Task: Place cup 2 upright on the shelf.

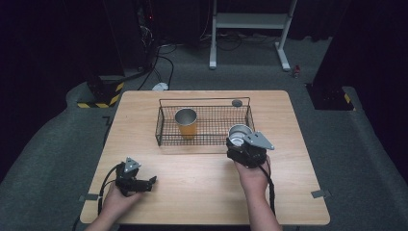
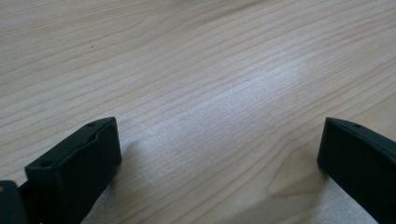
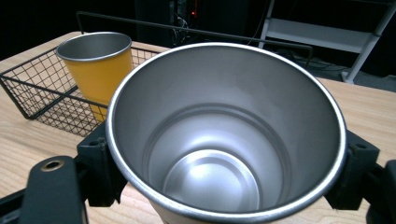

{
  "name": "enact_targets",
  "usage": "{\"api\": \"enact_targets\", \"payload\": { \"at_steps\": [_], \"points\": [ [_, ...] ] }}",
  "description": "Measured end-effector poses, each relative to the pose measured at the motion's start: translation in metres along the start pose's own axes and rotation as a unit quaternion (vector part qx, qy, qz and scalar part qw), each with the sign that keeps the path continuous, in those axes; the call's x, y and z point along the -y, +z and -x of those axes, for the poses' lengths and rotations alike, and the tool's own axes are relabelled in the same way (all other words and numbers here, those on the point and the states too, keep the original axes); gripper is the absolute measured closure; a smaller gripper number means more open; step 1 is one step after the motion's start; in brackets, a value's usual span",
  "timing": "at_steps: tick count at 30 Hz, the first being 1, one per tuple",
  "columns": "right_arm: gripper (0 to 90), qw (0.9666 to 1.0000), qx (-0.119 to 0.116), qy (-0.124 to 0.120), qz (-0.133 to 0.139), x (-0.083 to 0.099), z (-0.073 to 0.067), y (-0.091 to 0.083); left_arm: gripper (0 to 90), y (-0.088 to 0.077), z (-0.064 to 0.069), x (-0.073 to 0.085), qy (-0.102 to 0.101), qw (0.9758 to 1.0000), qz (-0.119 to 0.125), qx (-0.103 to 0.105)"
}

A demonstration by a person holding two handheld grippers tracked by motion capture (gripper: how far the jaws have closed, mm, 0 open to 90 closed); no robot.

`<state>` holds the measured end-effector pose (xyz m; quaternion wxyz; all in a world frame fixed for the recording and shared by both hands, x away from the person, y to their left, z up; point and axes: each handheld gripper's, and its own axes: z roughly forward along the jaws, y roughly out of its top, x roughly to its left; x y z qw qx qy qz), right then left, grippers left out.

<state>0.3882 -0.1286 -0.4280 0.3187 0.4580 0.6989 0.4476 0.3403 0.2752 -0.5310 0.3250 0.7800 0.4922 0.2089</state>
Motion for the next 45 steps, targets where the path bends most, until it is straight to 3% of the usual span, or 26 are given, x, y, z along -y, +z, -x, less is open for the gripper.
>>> {"api": "enact_targets", "payload": {
  "at_steps": [14,45],
  "points": [
    [18.3,0.9999,0.011,0.002,-0.004,-0.013,0.012,0.011,0.0,0.0,0.0,0.0,-0.002,1.0,-0.001,0.002],
    [18.3,1.0,-0.002,-0.005,0.007,-0.047,-0.005,0.039,0.2,0.0,0.0,0.0,-0.003,1.0,-0.001,0.0]
  ]
}}
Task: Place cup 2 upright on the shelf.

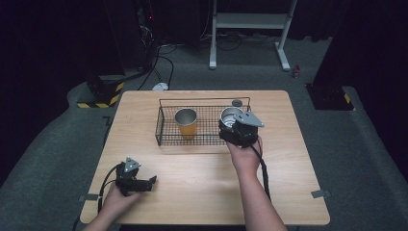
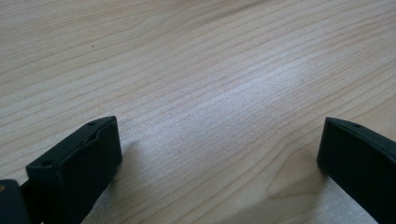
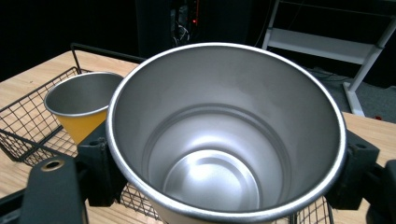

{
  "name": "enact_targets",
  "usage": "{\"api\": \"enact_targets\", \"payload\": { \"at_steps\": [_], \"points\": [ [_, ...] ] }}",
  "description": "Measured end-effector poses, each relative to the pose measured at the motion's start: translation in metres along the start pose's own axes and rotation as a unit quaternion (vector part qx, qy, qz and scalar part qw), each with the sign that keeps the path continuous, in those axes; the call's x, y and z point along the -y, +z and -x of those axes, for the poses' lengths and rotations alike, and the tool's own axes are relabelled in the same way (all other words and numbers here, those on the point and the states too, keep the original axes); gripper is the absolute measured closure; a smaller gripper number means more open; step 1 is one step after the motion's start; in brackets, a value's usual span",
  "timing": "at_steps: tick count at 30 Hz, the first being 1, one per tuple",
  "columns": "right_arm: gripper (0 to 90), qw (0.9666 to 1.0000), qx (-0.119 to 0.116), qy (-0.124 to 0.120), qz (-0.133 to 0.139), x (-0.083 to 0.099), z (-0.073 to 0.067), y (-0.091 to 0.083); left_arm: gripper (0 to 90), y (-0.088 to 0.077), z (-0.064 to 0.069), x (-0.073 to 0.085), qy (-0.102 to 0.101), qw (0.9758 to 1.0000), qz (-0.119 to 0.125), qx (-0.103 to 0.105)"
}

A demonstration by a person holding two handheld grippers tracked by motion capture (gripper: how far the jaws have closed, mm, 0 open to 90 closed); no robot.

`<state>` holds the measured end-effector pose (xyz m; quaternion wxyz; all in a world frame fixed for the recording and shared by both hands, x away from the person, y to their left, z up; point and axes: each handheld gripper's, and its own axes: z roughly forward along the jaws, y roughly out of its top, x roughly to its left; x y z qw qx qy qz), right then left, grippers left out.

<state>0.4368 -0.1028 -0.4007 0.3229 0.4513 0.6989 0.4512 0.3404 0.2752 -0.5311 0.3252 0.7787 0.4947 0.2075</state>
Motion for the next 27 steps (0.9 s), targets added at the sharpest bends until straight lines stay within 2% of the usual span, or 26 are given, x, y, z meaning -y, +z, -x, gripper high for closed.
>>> {"api": "enact_targets", "payload": {
  "at_steps": [16,19,27],
  "points": [
    [18.3,0.9999,0.007,-0.005,-0.008,-0.012,-0.001,0.018,0.2,0.0,0.0,0.0,-0.001,1.0,0.0,0.0],
    [18.3,0.9999,0.011,0.003,-0.011,-0.013,0.001,0.022,0.3,0.0,0.0,0.0,0.0,1.0,0.0,-0.001],
    [18.3,0.9997,0.015,0.002,-0.018,-0.018,0.001,0.032,0.3,0.0,0.0,0.0,0.0,1.0,0.0,-0.001]
  ]
}}
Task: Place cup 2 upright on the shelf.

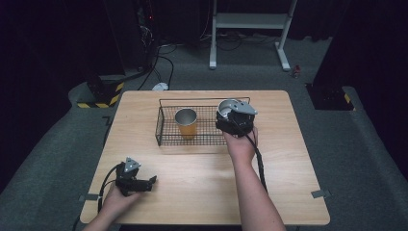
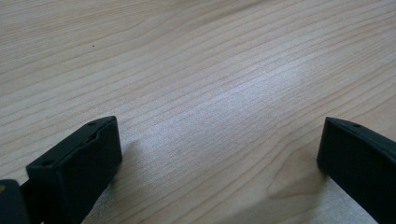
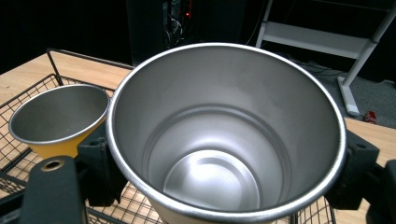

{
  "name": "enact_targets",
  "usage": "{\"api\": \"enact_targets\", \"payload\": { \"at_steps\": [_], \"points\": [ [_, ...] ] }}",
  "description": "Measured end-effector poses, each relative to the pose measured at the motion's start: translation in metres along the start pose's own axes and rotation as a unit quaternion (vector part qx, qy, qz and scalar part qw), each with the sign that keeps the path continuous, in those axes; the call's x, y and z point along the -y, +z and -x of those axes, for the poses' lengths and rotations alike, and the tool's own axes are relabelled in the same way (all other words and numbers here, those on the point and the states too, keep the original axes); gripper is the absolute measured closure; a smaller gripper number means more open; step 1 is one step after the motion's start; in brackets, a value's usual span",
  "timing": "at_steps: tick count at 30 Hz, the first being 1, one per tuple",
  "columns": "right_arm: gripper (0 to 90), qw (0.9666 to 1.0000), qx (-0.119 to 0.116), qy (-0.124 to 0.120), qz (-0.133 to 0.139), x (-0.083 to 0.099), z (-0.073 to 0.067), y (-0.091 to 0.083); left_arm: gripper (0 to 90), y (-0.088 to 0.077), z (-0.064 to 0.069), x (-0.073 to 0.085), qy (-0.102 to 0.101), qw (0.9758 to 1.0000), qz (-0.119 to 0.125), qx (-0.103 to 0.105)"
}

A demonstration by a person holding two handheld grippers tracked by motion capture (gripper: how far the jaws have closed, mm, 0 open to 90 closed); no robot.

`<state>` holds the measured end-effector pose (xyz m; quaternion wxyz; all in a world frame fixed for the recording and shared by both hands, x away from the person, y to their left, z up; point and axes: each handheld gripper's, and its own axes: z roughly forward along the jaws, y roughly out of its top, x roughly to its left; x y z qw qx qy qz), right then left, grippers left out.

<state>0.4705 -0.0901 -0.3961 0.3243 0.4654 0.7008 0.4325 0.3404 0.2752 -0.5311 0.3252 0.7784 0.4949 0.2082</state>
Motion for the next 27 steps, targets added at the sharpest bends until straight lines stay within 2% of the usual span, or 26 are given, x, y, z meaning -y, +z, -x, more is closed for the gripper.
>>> {"api": "enact_targets", "payload": {
  "at_steps": [3,8,14,19,27],
  "points": [
    [18.3,1.0,-0.001,0.001,0.004,-0.002,-0.001,0.004,0.3,0.0,0.0,0.0,0.0,1.0,-0.001,0.0],
    [18.3,1.0,0.0,-0.001,-0.003,-0.005,-0.002,0.011,0.3,0.0,0.0,0.0,0.0,1.0,0.0,0.0],
    [18.3,0.9998,0.006,-0.004,-0.019,-0.007,-0.002,0.021,0.3,0.0,0.0,0.0,0.0,1.0,-0.001,0.0],
    [18.3,0.9991,0.009,0.001,-0.041,-0.002,0.0,0.03,0.3,0.0,0.0,0.0,0.0,1.0,-0.001,0.0],
    [18.3,0.998,0.011,0.004,-0.062,0.004,0.001,0.04,0.3,0.0,0.0,0.0,0.0,1.0,0.0,0.0]
  ]
}}
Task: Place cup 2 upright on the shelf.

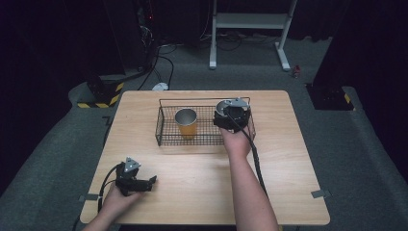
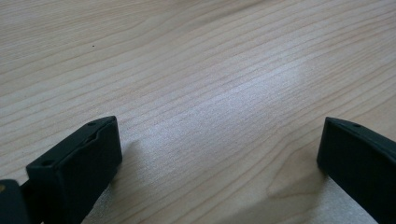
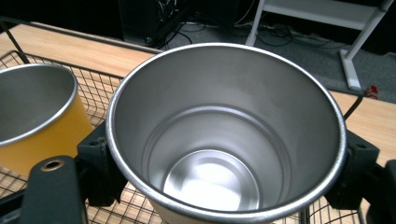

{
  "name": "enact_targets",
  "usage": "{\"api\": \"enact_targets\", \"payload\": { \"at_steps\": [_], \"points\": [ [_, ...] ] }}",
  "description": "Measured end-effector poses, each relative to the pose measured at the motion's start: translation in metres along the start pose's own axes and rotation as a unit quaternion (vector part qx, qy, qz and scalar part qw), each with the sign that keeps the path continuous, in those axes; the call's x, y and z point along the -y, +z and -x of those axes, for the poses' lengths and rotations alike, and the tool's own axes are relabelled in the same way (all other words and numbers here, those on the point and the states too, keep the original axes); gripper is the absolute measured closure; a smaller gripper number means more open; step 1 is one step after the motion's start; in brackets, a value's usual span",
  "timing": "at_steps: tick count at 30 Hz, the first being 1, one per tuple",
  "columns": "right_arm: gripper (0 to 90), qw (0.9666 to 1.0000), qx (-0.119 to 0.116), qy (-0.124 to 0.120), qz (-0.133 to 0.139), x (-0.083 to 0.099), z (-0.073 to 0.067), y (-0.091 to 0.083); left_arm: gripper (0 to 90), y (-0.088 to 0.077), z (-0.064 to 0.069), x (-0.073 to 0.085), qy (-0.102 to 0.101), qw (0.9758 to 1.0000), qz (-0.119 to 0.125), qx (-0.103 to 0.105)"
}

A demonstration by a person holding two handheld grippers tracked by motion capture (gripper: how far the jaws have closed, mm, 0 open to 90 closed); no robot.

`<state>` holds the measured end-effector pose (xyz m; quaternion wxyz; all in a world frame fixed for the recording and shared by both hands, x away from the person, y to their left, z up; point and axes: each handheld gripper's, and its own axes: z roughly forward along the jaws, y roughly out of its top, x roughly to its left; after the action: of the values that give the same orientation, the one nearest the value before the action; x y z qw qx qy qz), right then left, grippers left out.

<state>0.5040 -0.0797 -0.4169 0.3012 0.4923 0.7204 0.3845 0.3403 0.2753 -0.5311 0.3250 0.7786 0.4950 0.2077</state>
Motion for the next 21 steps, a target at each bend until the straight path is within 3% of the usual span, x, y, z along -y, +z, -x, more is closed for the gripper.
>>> {"api": "enact_targets", "payload": {
  "at_steps": [21],
  "points": [
    [18.3,0.998,0.005,0.004,-0.062,0.017,-0.005,0.033,0.3,0.0,0.0,0.0,0.001,1.0,0.0,-0.001]
  ]
}}
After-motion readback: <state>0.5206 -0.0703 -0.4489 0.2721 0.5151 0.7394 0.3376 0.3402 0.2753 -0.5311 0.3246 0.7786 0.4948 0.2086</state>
